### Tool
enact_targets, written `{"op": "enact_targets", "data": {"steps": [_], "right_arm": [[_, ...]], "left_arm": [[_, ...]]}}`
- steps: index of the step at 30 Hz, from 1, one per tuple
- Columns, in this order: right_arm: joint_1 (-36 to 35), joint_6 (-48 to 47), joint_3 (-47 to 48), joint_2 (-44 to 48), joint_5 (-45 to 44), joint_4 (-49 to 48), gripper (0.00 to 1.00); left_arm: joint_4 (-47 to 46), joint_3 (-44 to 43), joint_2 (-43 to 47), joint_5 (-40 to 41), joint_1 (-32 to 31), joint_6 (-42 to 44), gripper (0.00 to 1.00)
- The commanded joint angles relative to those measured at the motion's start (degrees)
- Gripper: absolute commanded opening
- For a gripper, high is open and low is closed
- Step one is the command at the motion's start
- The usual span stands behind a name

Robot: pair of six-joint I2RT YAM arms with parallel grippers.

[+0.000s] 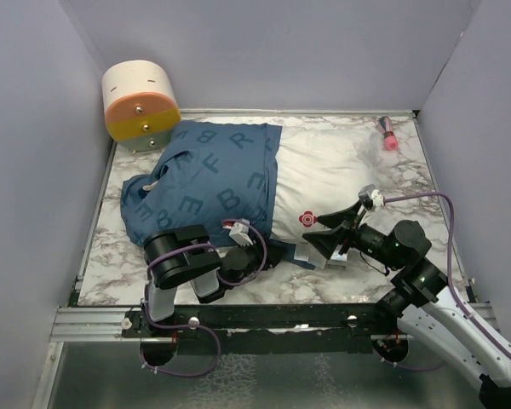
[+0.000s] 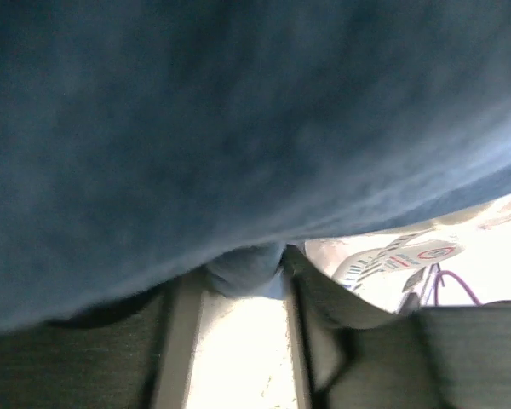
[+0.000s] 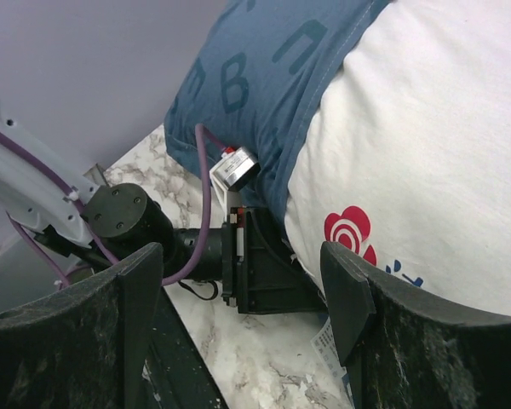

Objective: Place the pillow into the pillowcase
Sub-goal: Stuff the pillow into the pillowcase.

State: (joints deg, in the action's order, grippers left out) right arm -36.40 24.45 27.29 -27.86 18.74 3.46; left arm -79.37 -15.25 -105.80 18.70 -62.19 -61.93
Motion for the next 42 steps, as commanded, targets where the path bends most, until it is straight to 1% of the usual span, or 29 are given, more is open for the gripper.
{"op": "enact_targets", "data": {"steps": [1,2,3,5,8,10,13,15,19,22,25,26,30,34,37,42], "right_arm": [[-0.3,-1.6,1.5,-0.2,-0.8,1.3,0.74],[-0.3,-1.7,1.6,-0.2,-1.0,1.5,0.74],[-0.3,-1.8,1.7,-0.4,-1.1,1.4,0.74],[-0.3,-1.9,1.7,-0.8,-1.2,1.2,0.74],[-0.3,-2.4,2.8,-1.6,-1.3,1.3,0.74],[-0.3,-3.0,3.8,-2.2,-1.6,1.6,0.74],[-0.3,-3.9,5.5,-3.0,-2.4,2.6,0.74],[-0.3,-4.2,6.3,-3.4,-2.1,2.5,0.74],[-0.3,-8.0,10.7,-5.6,-3.0,4.7,0.75],[-0.3,-12.9,17.3,-9.0,-5.8,8.6,0.82],[-0.3,-16.7,24.9,-14.1,-9.7,12.8,0.93],[-0.3,-18.1,27.4,-16.1,-10.6,14.4,0.95],[-0.3,-21.0,35.5,-24.7,-15.1,22.1,0.96],[-0.3,-21.4,39.4,-31.5,-17.7,30.0,0.96],[-0.3,-20.9,39.5,-32.9,-19.4,33.2,0.96],[-0.3,-20.1,37.2,-34.1,-21.9,35.1,0.94]], "left_arm": [[-15.5,0.5,-6.4,-2.7,0.3,-3.2,0.32],[-16.4,0.8,-6.9,-2.7,0.3,-3.3,0.27],[-17.0,1.2,-7.1,-2.5,0.3,-3.1,0.20],[-17.7,2.3,-6.5,-1.7,0.4,-2.0,0.12],[-17.8,3.9,-3.8,-1.5,0.5,1.3,0.04],[-15.8,4.3,-0.6,-2.5,0.6,4.1,0.00],[-8.3,4.0,6.3,-4.4,0.4,8.1,0.00],[0.0,3.2,13.0,-5.8,0.2,10.8,0.00],[24.5,-1.8,27.2,-9.0,-0.4,16.0,0.00],[39.5,-5.7,37.5,-9.8,-0.4,20.9,0.00],[52.5,-11.2,44.4,-9.0,-0.1,26.4,0.00],[55.7,-13.1,45.9,-8.9,0.1,28.0,0.00],[64.2,-20.5,48.3,-10.5,1.1,32.6,0.00],[69.0,-26.7,47.3,-12.7,1.6,35.0,0.00],[71.7,-30.5,46.1,-13.8,2.0,36.2,0.00],[74.6,-36.0,44.3,-15.8,2.7,37.4,0.00]]}}
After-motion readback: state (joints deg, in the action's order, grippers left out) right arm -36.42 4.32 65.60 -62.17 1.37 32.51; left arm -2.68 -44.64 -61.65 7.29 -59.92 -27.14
